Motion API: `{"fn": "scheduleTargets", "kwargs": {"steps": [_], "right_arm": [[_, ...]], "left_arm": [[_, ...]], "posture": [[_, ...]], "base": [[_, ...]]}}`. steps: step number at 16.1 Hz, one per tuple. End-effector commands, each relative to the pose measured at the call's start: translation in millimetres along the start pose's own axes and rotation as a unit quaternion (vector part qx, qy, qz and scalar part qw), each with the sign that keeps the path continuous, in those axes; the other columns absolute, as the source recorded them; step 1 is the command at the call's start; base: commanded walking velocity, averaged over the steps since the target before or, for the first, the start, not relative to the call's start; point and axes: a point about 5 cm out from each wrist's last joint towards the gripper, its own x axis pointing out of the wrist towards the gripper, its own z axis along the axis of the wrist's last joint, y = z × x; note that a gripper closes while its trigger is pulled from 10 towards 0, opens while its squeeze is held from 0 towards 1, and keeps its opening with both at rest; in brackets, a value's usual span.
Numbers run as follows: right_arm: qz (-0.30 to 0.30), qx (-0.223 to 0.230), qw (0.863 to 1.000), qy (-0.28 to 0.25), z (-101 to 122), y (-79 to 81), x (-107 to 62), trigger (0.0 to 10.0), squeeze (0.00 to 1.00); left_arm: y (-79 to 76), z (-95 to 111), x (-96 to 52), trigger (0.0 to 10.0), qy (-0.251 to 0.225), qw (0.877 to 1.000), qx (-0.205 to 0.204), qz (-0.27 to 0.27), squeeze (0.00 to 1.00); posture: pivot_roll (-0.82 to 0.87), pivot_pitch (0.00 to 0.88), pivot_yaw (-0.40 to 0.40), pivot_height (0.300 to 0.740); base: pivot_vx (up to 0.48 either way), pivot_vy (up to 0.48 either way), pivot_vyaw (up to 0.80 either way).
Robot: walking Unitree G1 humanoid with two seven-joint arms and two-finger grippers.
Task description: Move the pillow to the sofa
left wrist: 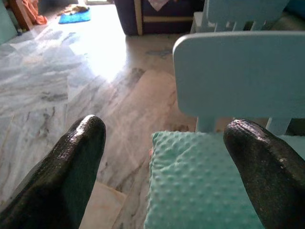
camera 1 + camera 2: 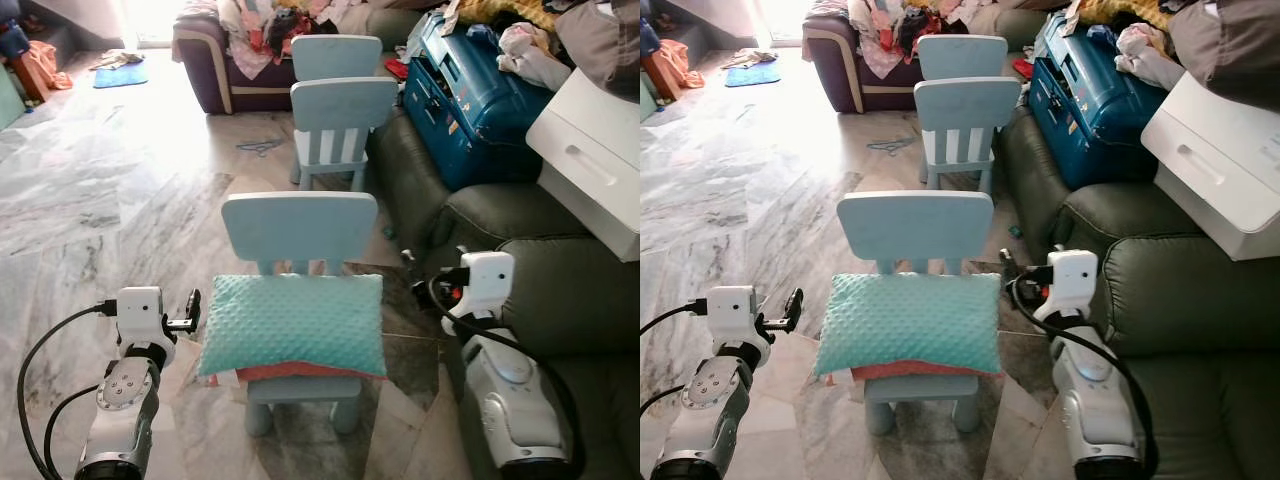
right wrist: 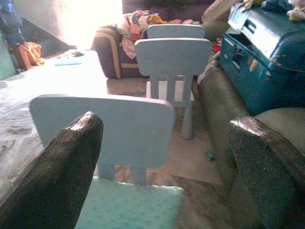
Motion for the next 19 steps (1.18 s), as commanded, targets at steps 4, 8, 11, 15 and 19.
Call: {"fn": "scheduleTargets", "kwargs": {"steps": [4,8,11,15,19], "right_arm": [[0.006,-0.007,1.000,0.000,-4,3.2,-3.0,10.0,0.00],[0.000,-0.004,1.000,-0.001,-4,2.8,-3.6,10.0,0.00],[-0.002,-0.004,1.000,-0.003,-4,1.7,-2.3,10.0,0.00],[-0.004,-0.003,1.000,-0.005,-3,1.1,-1.2,10.0,0.00],[0.000,-0.001,1.000,-0.007,-2,3.8,-1.0,10.0,0.00]], "left_arm": [[-3.6,4,3.1,10.0,-0.016,1.000,0.007,-0.011,0.00],[-2.1,6,3.9,10.0,-0.020,1.000,0.006,-0.013,0.00],[-2.4,7,5.2,10.0,-0.024,1.000,0.007,-0.011,0.00],[-8.9,10,6.1,10.0,-0.031,0.999,-0.001,-0.021,0.00],[-16.7,15,6.1,10.0,-0.043,0.999,-0.008,-0.028,0.00]], "posture": [[-0.09,0.091,-0.007,0.740],[-0.09,0.096,-0.009,0.740],[-0.09,0.095,-0.012,0.740],[-0.09,0.092,-0.015,0.740],[-0.08,0.092,-0.018,0.740]], "base": [[0.000,0.000,0.13],[0.000,0.000,0.40],[0.000,0.000,0.00],[0.000,0.000,0.00],[0.000,0.000,0.00]]}}
